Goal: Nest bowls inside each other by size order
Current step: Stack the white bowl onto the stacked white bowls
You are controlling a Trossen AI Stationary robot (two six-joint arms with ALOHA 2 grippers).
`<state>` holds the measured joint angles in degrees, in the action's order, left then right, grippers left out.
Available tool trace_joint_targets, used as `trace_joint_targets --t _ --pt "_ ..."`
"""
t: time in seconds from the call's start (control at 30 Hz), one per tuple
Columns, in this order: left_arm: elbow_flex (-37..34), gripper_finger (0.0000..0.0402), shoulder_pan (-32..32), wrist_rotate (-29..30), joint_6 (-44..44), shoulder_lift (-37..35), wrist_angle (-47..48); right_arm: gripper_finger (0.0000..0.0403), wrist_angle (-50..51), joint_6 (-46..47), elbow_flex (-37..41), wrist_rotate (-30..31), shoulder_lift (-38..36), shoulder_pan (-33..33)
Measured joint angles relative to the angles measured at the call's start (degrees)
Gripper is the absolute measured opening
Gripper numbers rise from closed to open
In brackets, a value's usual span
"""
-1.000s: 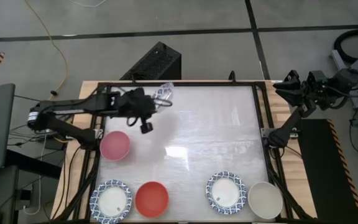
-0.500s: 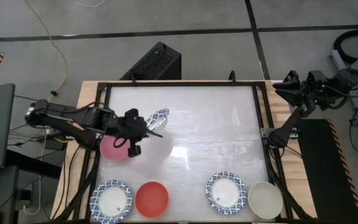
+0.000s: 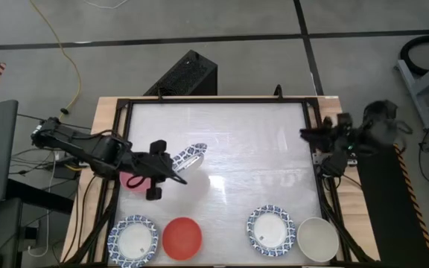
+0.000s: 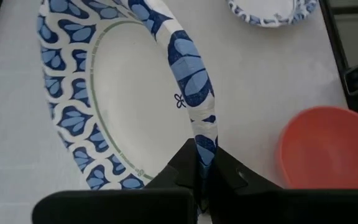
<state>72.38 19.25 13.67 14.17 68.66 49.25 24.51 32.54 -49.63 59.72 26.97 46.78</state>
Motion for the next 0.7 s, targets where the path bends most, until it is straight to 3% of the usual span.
trace_joint_targets --t 0.33,0.57,0.7 --pt "8.7 0.0000 1.1 -2.8 4.6 0.4 6.0 0.0148 -4.6 15.7 0.1 -10.8 11.9 -8.0" --pt "21.7 0.0000 2.8 1.3 -0.5 5.3 28.2 0.0148 -5.9 28.7 -0.5 -26.1 21.2 -19.4" --pt "25.1 0.0000 4.8 5.9 -4.5 8.4 38.4 0.0148 -14.7 28.2 -0.5 -34.5 28.7 -25.6"
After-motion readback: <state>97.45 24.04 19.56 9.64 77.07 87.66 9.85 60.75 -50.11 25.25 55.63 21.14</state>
